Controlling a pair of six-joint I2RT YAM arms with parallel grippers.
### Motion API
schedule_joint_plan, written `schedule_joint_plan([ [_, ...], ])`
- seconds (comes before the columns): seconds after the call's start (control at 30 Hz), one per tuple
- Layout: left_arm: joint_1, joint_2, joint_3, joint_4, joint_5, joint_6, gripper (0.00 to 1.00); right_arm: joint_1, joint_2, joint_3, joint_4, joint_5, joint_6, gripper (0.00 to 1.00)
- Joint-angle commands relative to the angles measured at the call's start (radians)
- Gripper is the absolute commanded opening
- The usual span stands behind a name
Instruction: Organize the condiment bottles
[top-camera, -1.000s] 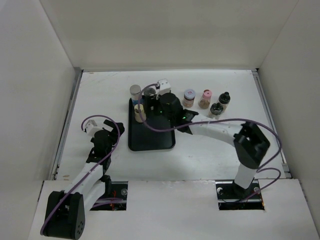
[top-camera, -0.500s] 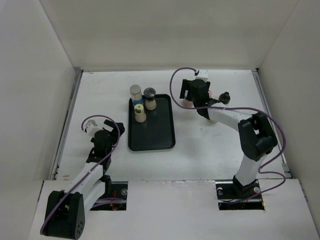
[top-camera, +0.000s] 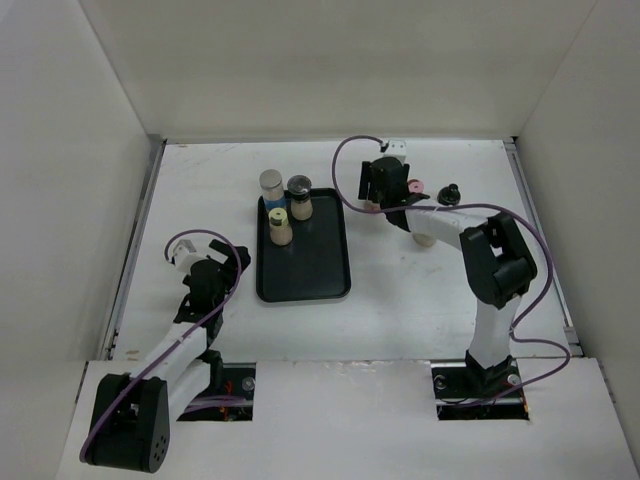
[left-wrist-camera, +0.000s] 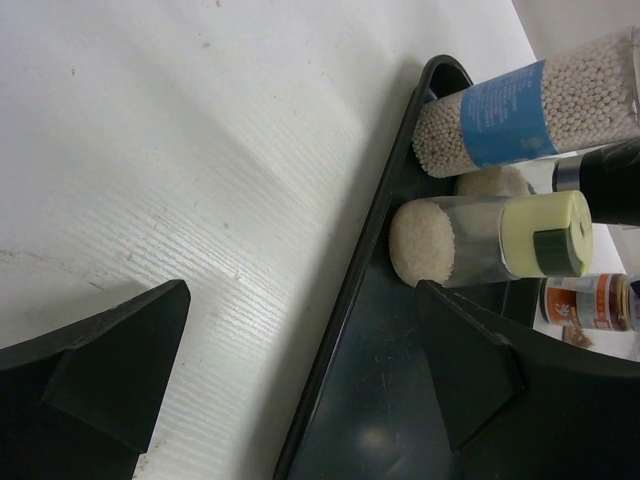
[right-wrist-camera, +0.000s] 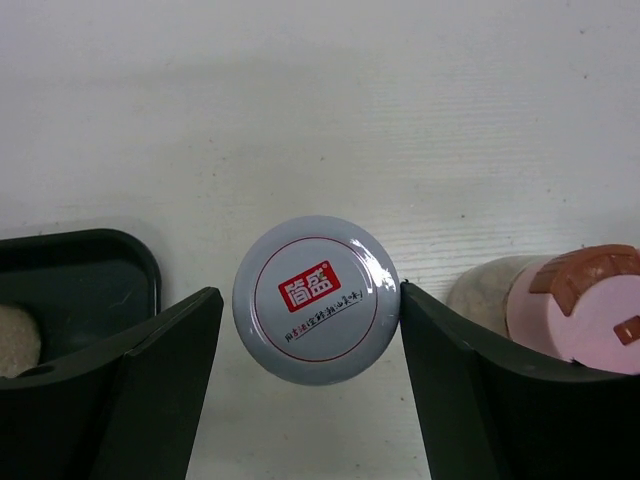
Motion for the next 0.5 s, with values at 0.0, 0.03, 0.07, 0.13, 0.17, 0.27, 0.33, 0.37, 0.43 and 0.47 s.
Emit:
schedule_joint_plan([
  [0.0,-0.005,0.005,0.011,0.054,0.009,0.004,1.00,-0.011,0.026,0.059,0.024,0.001,-0.008,0.75],
  [0.03,-0.002,-0.001,0.010,0.054,0.006,0.004,1.00,-0.013,0.028,0.066,0.017,0.001,-0.008,0.74],
  [0.07,0.001,-0.005,0.010,0.054,0.001,0.004,1.00,-0.013,0.029,0.067,0.014,0.001,-0.010,0.75],
  [0.13,0.003,-0.008,0.008,0.057,0.000,0.004,1.00,-0.014,0.032,0.076,-0.003,-0.002,-0.016,0.78],
  [0.17,0.001,-0.007,0.008,0.056,0.001,0.004,1.00,-0.018,0.037,0.084,-0.012,-0.002,-0.020,0.78],
  [0.27,0.006,-0.007,0.008,0.054,0.006,0.004,1.00,-0.019,0.038,0.089,-0.025,-0.002,-0.024,0.72],
  [0.33,0.008,-0.010,0.008,0.054,0.000,0.004,1.00,-0.019,0.020,0.078,-0.016,0.002,-0.024,0.60],
  [0.37,0.005,-0.010,0.008,0.054,0.000,0.006,1.00,-0.019,0.003,0.067,-0.007,0.005,-0.020,0.55],
  [0.43,0.003,-0.018,0.007,0.050,0.009,0.006,1.00,-0.012,-0.040,0.031,0.045,0.005,-0.023,0.48],
  [0.47,0.004,-0.025,0.005,0.050,0.006,0.007,1.00,-0.011,-0.069,0.012,0.065,0.005,-0.028,0.47],
])
